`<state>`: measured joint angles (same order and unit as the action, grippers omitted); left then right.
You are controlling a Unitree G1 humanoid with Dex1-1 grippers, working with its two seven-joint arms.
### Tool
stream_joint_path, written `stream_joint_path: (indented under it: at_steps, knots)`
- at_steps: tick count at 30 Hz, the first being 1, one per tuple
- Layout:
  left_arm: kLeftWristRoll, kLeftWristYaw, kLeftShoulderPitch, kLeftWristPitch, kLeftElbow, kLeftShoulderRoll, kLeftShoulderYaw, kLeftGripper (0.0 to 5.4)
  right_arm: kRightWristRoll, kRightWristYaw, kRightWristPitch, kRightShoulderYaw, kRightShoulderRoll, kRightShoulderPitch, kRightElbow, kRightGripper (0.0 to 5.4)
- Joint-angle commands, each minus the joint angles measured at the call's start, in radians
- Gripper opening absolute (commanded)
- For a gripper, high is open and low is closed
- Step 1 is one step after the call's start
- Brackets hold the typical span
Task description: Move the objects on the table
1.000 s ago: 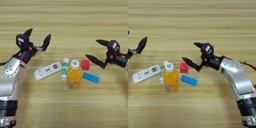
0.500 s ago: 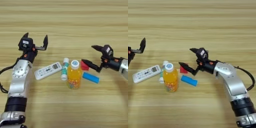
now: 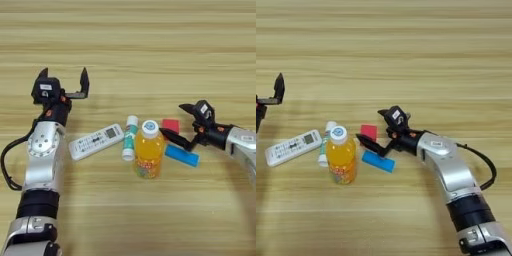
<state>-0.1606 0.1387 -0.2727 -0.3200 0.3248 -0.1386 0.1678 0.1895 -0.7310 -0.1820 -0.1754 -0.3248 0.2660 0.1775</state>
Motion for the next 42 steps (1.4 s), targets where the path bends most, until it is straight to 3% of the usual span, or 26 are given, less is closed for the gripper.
stream_joint_path:
  at_steps: [1, 10, 31, 42]
  knots:
    - [-0.005, 0.006, -0.023, -0.036, 0.034, 0.004, 0.009, 5.38, -0.014, -0.005, 0.017, -0.003, 0.011, 0.02, 0.041, 5.4]
    - [-0.008, 0.011, -0.033, -0.062, 0.064, 0.006, 0.016, 5.38, -0.029, -0.012, 0.036, -0.004, 0.024, 0.033, 0.103, 5.4]
    - [-0.003, 0.016, -0.026, -0.084, 0.062, 0.009, 0.013, 5.4, -0.025, -0.039, 0.018, -0.003, 0.017, 0.016, 0.098, 3.13]
    - [-0.008, 0.022, -0.028, -0.091, 0.065, 0.012, 0.014, 5.4, -0.019, -0.069, -0.004, -0.003, 0.01, 0.007, 0.081, 3.05]
